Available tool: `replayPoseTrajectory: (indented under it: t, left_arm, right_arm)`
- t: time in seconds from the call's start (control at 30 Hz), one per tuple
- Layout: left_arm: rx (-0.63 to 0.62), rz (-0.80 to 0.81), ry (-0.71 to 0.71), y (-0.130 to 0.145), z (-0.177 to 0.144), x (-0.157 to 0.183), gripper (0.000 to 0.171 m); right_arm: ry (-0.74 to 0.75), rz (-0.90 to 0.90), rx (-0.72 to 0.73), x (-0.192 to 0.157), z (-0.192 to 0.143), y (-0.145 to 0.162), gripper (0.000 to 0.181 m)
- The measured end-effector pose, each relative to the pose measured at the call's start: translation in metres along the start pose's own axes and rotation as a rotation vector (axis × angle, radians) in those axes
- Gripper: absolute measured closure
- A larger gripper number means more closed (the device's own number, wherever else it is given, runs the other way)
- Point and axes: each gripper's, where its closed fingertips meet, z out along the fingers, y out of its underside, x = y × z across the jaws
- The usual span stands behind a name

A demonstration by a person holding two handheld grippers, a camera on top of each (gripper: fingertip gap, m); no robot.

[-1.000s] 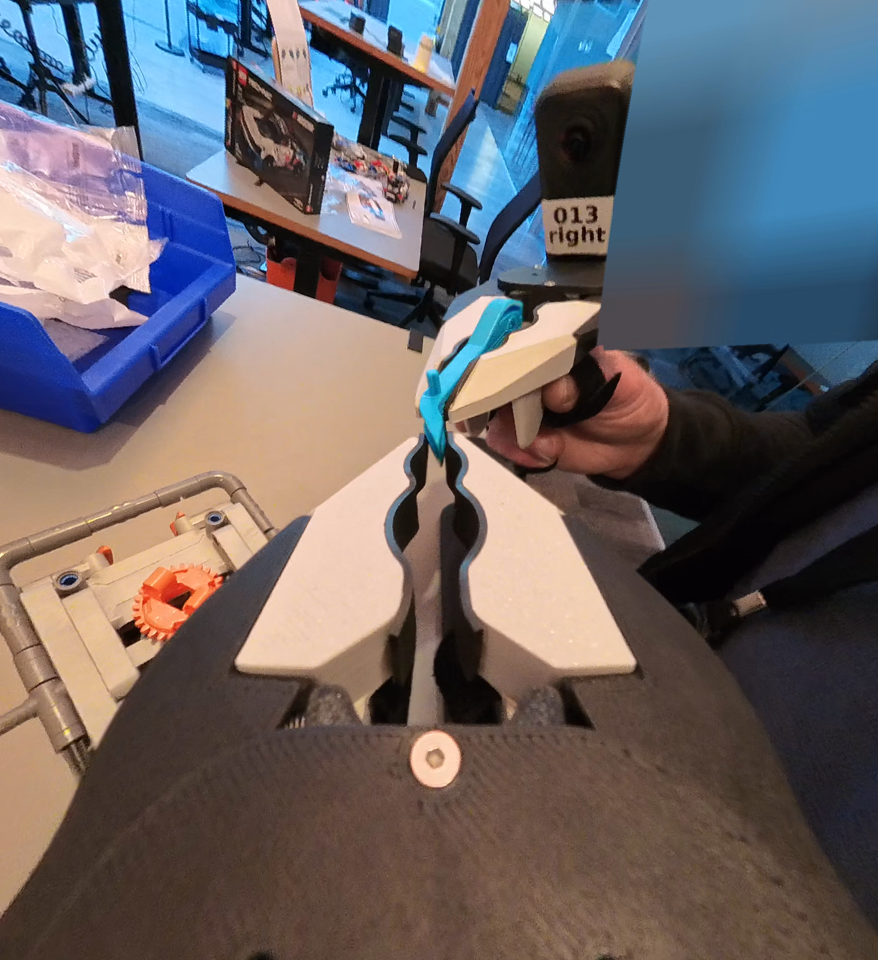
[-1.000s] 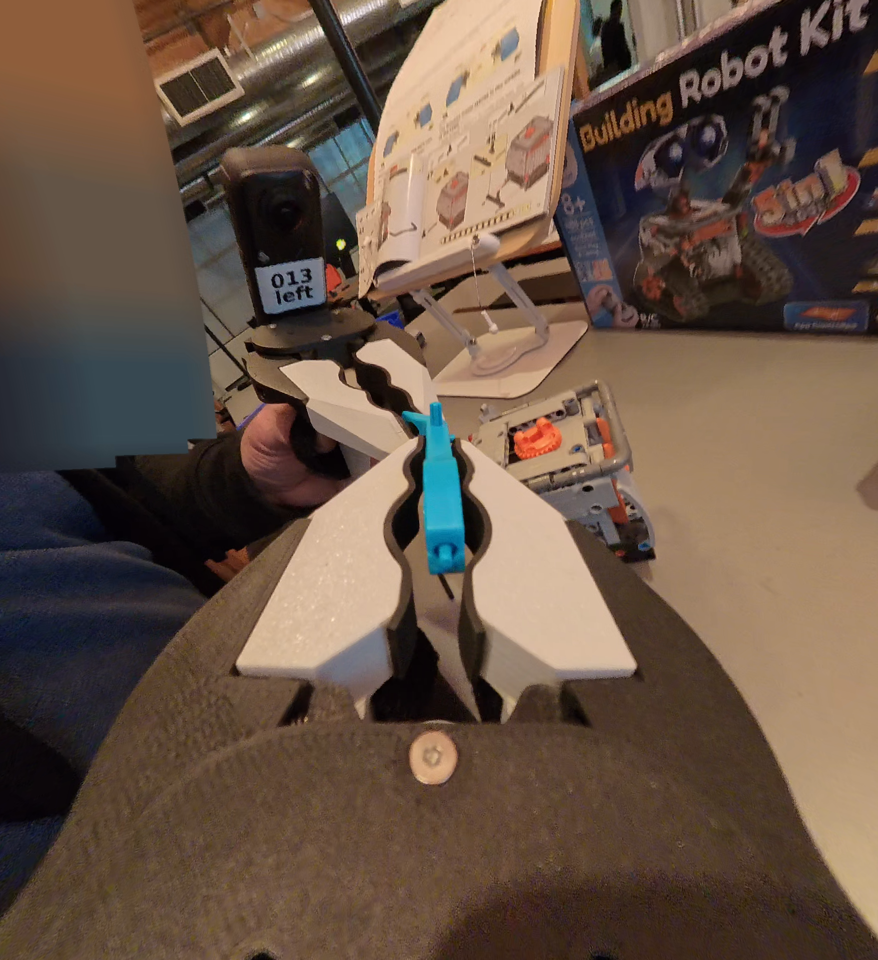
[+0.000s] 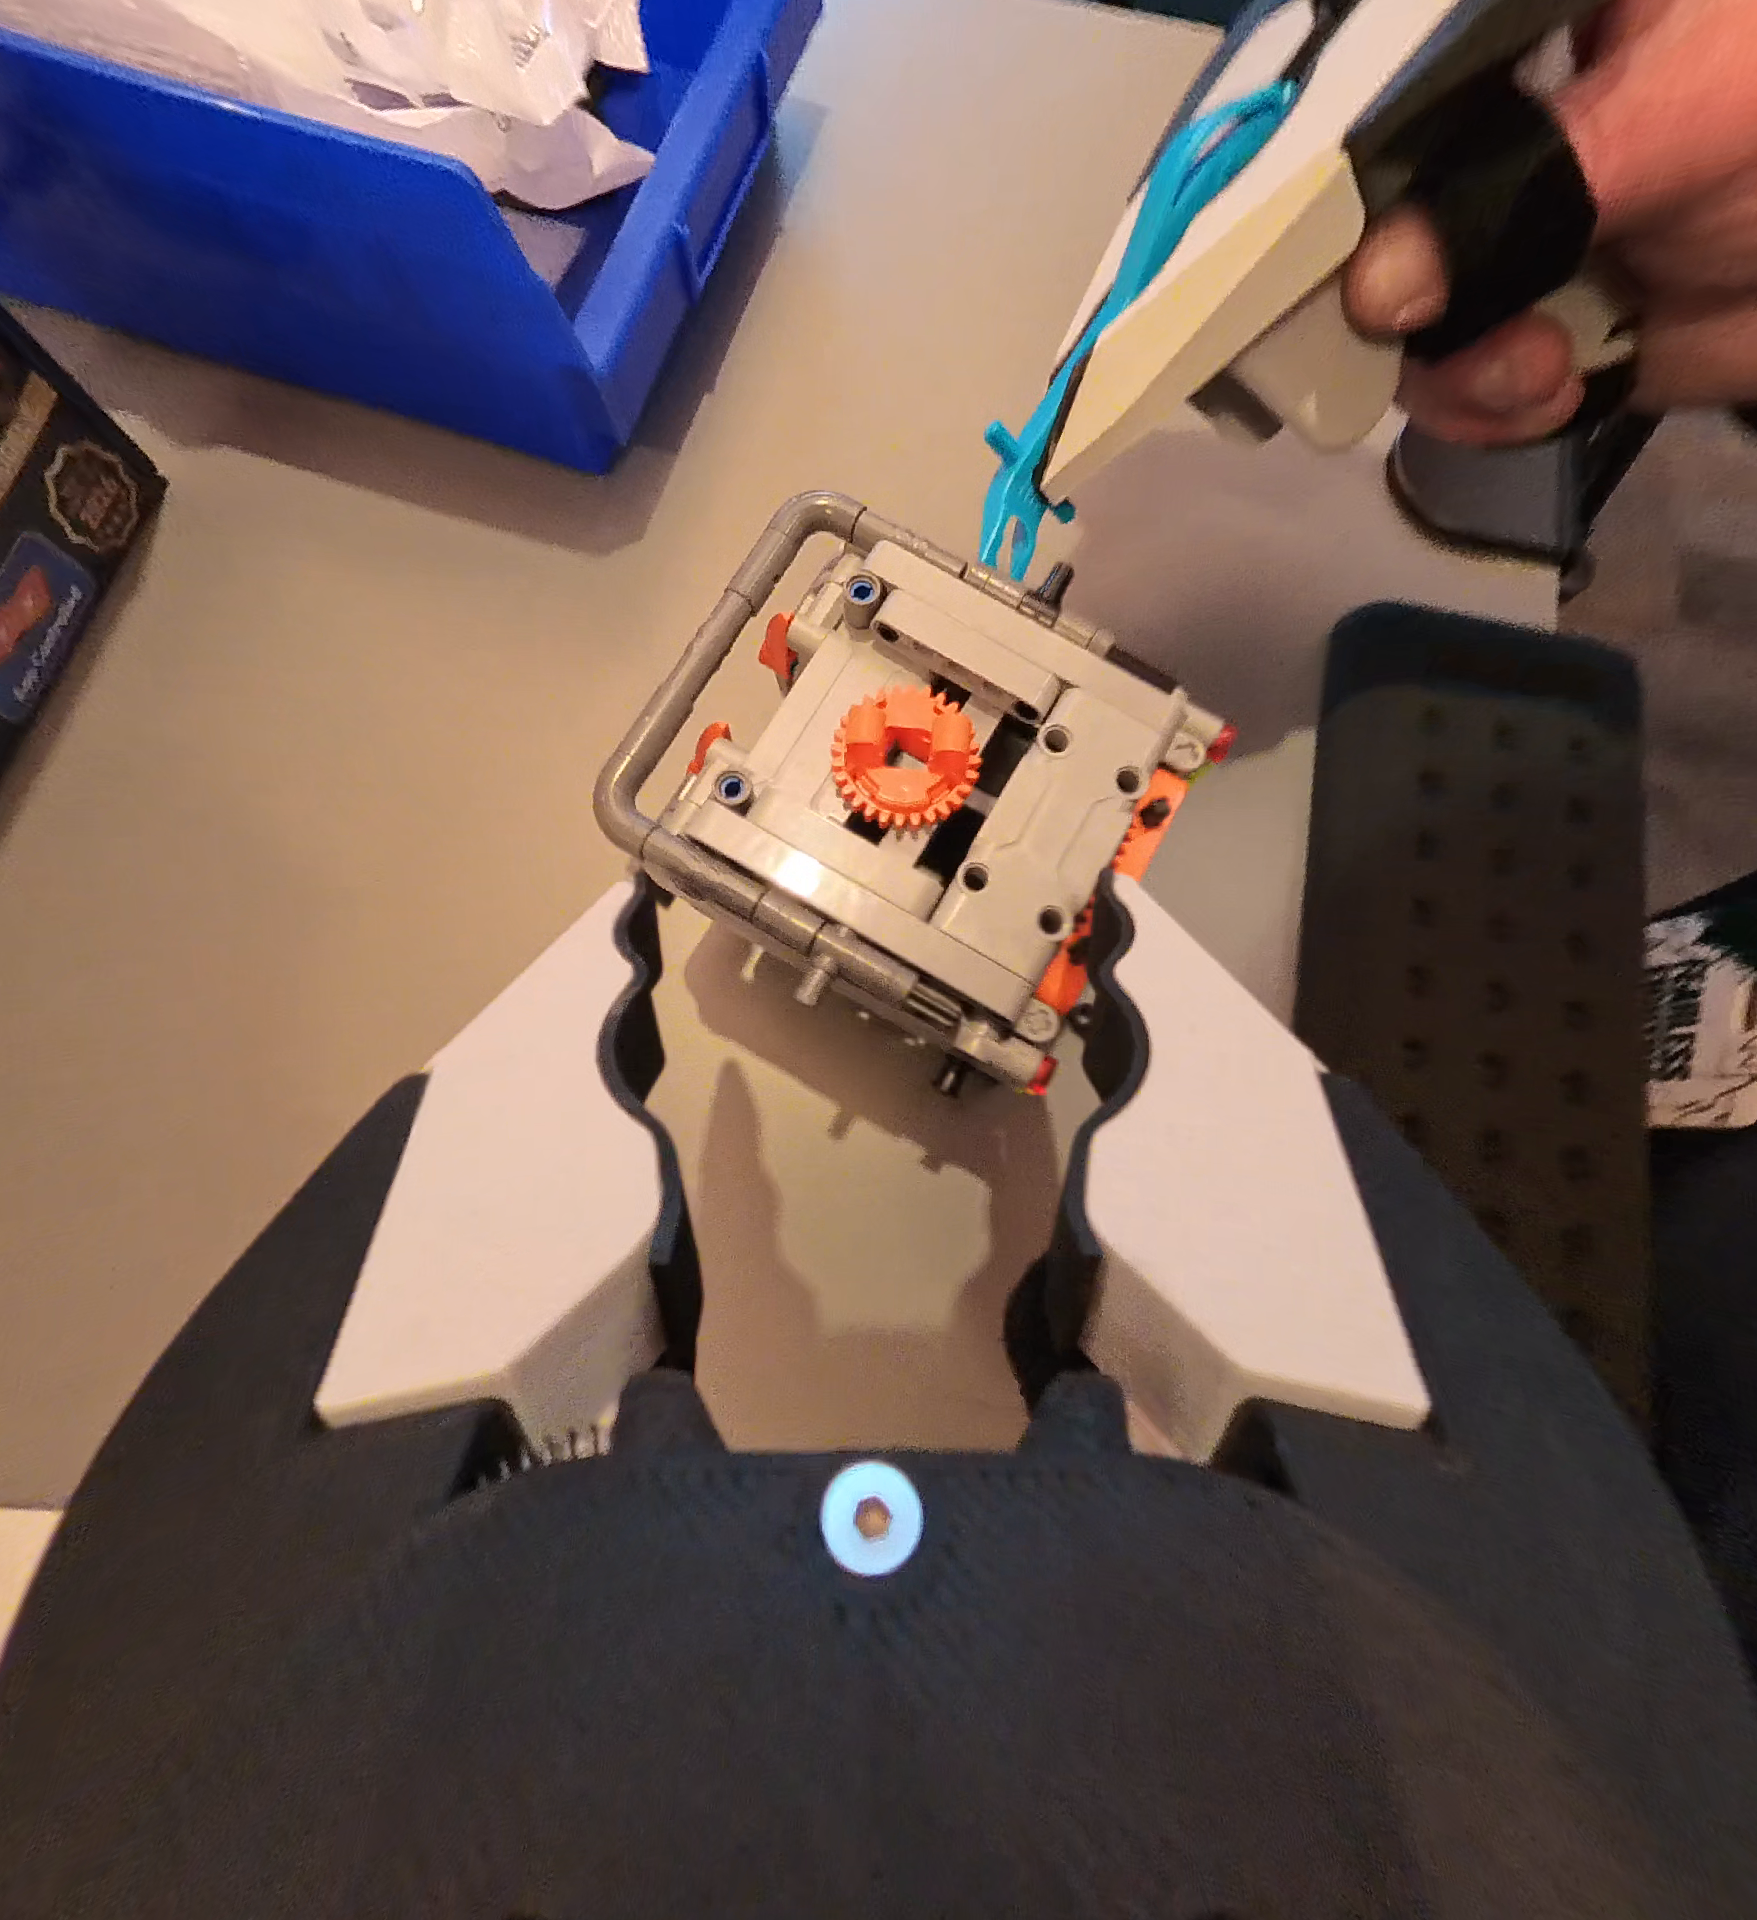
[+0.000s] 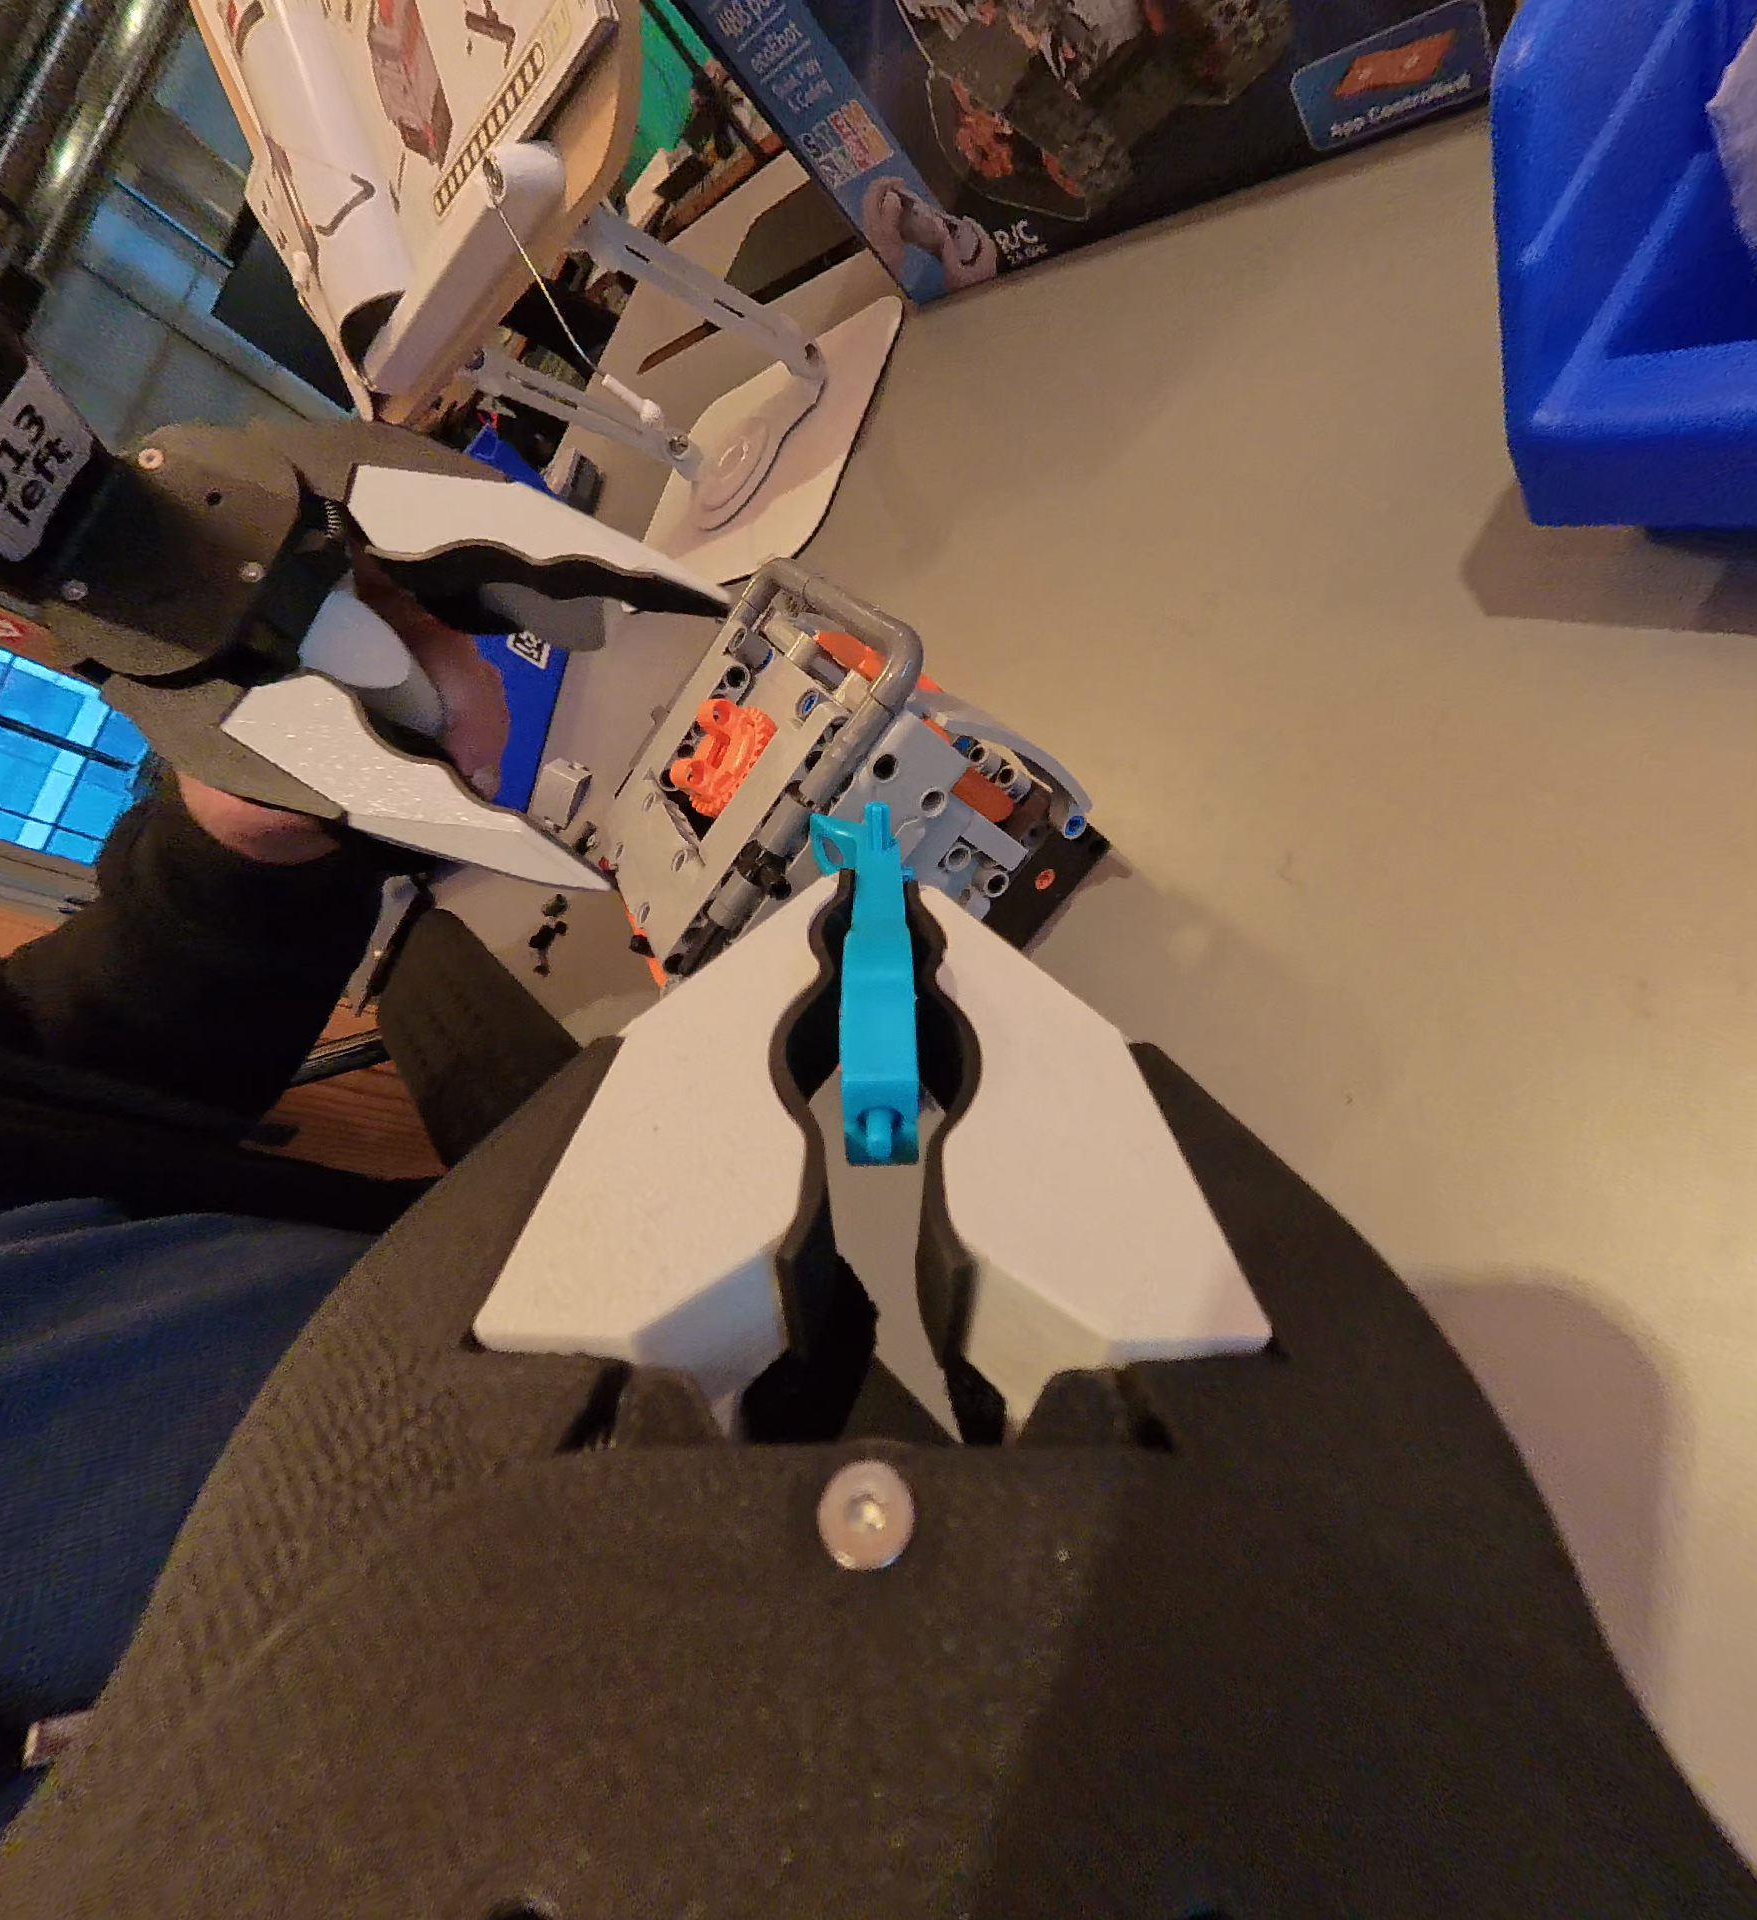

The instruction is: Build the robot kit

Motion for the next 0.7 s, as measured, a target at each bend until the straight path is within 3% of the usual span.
replayPoseTrajectory:
  t: [0.07, 0.13, 0.7]
  left_arm:
    - [-0.021, -0.006, 0.029, -0.001, 0.006, -0.004, 0.080]
    - [-0.032, -0.057, 0.084, 0.002, 0.012, -0.002, 0.080]
    - [0.076, -0.158, -0.050, -0.007, 0.026, 0.010, 0.079]
  right_arm:
    - [-0.007, 0.025, -0.017, 0.001, 0.000, 0.000, 0.176]
    - [-0.035, 0.062, -0.020, 0.000, -0.001, -0.001, 0.176]
    - [0.003, 0.158, -0.197, 0.014, -0.011, -0.005, 0.176]
